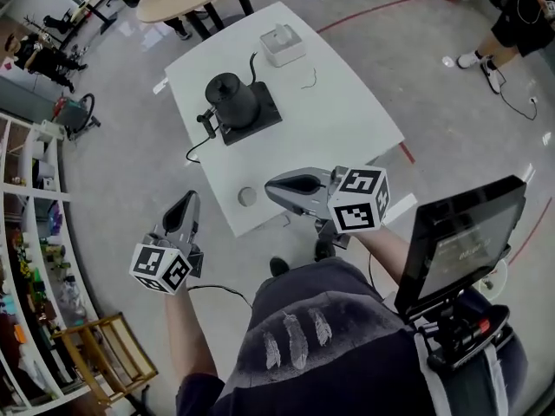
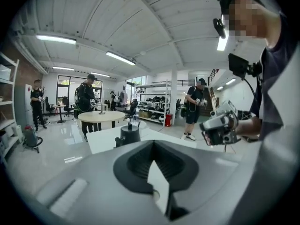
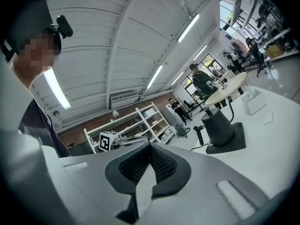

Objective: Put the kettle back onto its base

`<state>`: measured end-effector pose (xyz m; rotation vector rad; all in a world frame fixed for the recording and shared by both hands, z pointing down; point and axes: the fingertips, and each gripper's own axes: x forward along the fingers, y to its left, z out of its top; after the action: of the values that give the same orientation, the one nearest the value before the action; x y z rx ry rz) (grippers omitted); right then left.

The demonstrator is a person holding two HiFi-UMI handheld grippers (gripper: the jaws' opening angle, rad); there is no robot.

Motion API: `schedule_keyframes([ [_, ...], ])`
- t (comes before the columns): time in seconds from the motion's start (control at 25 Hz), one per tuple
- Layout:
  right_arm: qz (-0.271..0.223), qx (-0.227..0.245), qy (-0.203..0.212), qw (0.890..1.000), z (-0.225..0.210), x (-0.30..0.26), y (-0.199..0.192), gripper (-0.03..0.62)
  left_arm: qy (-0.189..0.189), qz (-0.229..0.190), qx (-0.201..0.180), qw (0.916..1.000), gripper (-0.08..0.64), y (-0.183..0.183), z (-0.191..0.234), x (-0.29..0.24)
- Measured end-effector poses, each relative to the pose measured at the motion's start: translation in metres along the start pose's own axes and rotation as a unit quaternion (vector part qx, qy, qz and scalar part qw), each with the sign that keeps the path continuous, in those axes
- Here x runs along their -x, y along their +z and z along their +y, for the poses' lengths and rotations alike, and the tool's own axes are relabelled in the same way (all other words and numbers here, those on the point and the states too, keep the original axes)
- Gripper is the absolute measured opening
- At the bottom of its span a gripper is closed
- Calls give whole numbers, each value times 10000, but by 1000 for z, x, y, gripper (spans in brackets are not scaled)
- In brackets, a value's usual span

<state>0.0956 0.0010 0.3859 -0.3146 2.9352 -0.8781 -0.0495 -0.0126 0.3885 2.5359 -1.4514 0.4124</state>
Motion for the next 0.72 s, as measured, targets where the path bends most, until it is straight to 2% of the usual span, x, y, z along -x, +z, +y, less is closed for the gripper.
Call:
schedule_keyframes([
  [0.28, 174, 217, 38, 9996, 21, -18, -5, 2, -29, -1, -176, 9998, 2, -13, -9, 27],
  [0.48, 385, 290, -33, 9988, 61, -37, -25, 2, -74, -255, 49, 9996, 2, -18, -4, 72],
  [0.72, 602, 586, -62, 9964, 105, -74, -38, 2, -113, -697, 238, 9972, 2, -23, 12, 127],
])
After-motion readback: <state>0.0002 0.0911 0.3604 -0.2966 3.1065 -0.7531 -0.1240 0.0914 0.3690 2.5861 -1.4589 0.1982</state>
